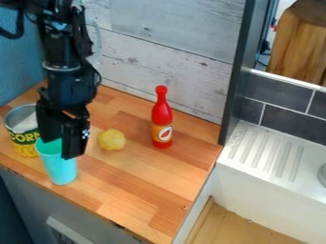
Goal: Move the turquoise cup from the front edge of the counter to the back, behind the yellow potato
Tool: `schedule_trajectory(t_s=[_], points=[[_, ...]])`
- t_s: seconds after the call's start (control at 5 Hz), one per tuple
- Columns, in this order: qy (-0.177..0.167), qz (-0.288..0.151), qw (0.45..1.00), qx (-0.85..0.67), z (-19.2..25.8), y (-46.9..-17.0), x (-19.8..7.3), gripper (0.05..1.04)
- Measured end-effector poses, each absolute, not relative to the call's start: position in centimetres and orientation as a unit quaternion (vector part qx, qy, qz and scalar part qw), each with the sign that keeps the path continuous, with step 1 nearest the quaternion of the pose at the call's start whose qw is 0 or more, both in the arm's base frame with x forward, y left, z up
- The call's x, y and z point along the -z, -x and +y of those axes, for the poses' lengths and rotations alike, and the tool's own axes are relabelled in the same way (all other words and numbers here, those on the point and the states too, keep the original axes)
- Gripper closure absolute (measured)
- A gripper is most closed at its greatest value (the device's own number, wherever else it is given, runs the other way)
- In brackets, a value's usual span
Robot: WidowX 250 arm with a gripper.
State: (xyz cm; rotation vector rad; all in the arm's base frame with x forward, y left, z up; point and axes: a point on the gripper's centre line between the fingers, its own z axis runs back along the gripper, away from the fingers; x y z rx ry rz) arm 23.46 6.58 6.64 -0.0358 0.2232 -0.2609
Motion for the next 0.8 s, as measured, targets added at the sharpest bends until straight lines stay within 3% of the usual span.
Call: schedule_trajectory(t_s=[0.6,0.8], points=[[0.04,0.152,0.977,0.145,6.6,-23.8,-4.6,0.083],[0.036,0.157,0.977,0.144,6.8,-23.8,-4.3,0.137]])
